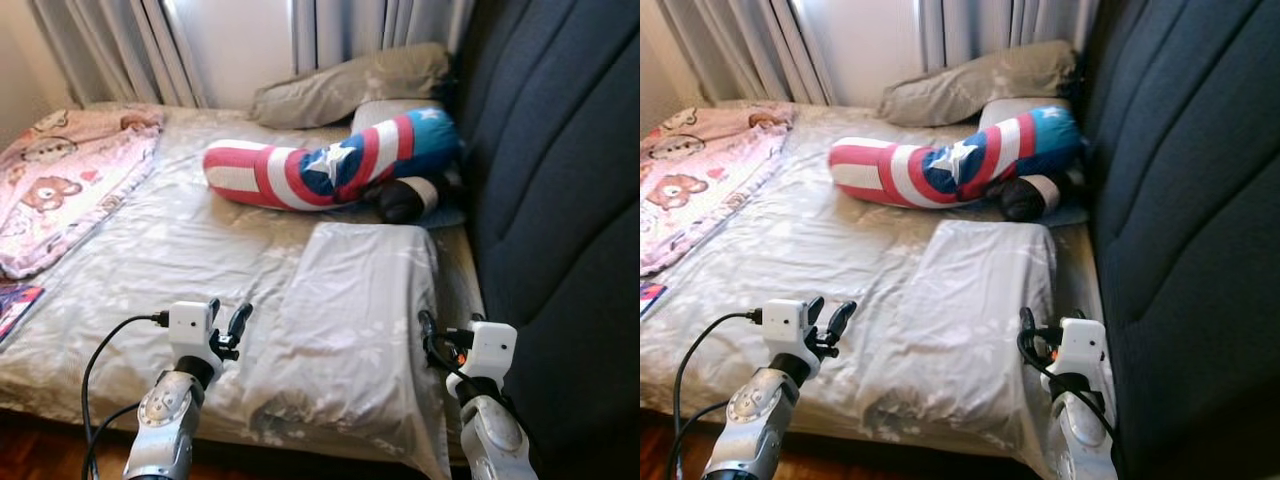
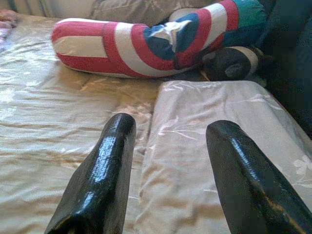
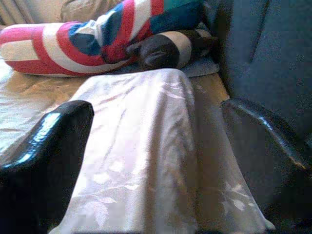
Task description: Clean up the room
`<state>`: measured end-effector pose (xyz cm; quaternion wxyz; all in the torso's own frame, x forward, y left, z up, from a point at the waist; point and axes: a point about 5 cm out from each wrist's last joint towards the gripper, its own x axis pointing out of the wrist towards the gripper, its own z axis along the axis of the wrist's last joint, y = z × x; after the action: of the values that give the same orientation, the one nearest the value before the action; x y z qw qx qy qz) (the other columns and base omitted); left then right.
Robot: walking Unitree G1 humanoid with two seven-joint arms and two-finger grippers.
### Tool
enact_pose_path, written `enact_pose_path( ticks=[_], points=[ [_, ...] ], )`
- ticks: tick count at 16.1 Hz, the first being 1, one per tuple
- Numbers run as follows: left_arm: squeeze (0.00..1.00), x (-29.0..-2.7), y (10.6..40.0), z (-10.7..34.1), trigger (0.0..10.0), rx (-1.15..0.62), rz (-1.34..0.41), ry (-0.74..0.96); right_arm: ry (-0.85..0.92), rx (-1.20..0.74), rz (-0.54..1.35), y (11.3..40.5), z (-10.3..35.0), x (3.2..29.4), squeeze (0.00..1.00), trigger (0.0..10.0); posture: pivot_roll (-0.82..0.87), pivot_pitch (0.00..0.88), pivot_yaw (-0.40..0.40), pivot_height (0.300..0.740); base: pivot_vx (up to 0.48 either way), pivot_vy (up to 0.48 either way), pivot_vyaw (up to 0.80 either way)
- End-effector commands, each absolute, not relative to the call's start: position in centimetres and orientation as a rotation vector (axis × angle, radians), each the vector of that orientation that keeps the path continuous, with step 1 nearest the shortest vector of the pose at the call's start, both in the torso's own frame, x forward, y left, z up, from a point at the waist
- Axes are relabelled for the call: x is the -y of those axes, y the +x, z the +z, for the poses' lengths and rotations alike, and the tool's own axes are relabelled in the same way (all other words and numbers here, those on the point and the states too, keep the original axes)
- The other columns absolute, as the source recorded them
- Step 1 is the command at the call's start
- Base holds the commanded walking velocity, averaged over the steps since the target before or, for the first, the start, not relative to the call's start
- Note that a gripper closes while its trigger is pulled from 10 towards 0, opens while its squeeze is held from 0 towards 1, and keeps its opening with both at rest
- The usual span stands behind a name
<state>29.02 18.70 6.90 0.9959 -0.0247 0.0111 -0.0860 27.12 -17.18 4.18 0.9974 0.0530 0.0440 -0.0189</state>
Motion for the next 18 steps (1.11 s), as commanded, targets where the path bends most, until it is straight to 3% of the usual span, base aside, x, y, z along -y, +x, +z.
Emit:
enact_pose_path(
  ticks=[1,4,13,18],
  points=[
    [0.00,-18.42,29.20,6.89,10.0,-0.032,-0.181,-0.056,0.115,-0.109,-0.054,26.99,3.81,17.46,0.00,10.0,-0.03,0.040,-0.006,0.738,0.000,0.000,0.00],
    [0.00,-18.47,29.22,6.90,10.0,-0.033,-0.181,-0.056,0.121,-0.108,-0.057,27.09,3.86,17.40,0.00,10.0,-0.03,0.044,-0.006,0.738,0.000,0.000,0.00],
    [0.00,-18.06,29.41,7.14,10.0,-0.025,-0.193,-0.057,0.123,-0.112,-0.053,27.17,3.78,17.40,0.00,10.0,-0.03,0.052,-0.009,0.738,0.279,0.000,0.00],
    [0.00,-17.81,29.32,7.21,10.0,-0.021,-0.200,-0.056,0.123,-0.117,-0.051,27.00,3.63,17.35,0.00,10.0,-0.03,0.043,-0.016,0.738,0.000,0.000,0.00]
  ],
)
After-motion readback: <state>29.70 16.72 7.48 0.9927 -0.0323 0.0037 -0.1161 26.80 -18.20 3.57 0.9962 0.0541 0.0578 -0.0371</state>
